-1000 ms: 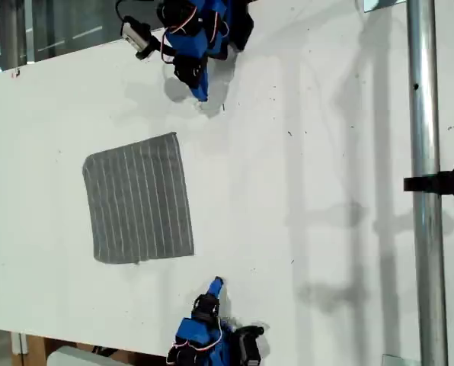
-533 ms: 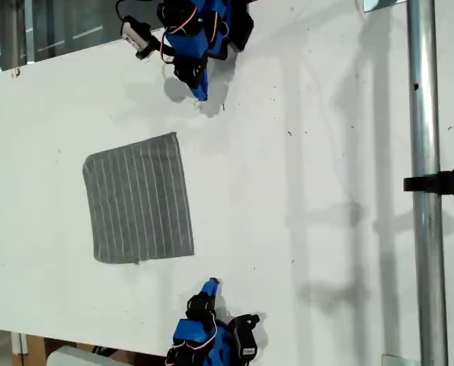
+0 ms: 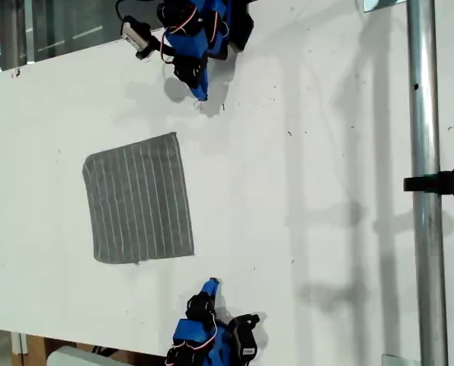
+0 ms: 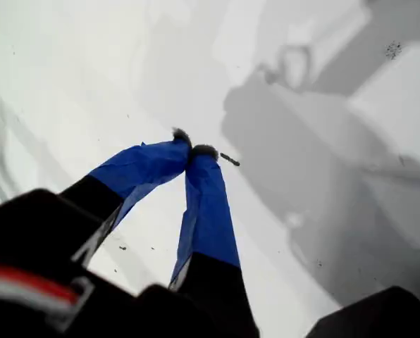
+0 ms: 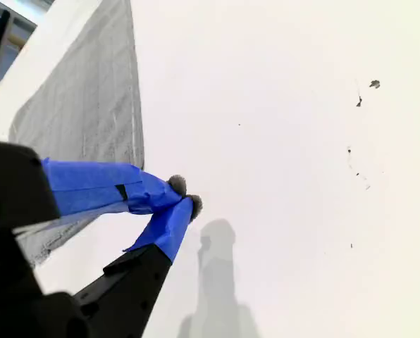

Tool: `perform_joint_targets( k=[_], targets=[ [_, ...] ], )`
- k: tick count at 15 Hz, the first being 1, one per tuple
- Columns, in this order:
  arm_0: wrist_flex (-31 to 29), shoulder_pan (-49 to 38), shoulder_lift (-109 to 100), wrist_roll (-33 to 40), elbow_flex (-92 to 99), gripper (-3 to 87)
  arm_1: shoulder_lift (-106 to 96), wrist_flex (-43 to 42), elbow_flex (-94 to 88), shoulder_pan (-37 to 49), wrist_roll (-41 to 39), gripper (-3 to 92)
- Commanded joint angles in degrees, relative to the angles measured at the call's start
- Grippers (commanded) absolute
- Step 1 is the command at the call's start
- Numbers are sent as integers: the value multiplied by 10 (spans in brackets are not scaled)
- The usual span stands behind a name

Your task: Grasp corners of a towel and fold twice.

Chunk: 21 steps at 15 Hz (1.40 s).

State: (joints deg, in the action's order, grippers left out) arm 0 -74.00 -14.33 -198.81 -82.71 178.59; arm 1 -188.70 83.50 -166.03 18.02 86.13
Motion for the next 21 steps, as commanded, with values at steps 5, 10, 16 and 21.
perform_joint_targets(
  k=[5,10,16,21],
  targets=[
    [-1,-4,-4,-4,1,-28,3,5,11,-8,4,-2],
    [-1,-4,-4,-4,1,-28,100,19,188,28,-141,-2],
    [-1,-2,-4,-4,1,-28,632,27,663,178,-511,-2],
    [-1,-1,-4,-3,1,-28,876,94,896,185,-697,333]
  ],
)
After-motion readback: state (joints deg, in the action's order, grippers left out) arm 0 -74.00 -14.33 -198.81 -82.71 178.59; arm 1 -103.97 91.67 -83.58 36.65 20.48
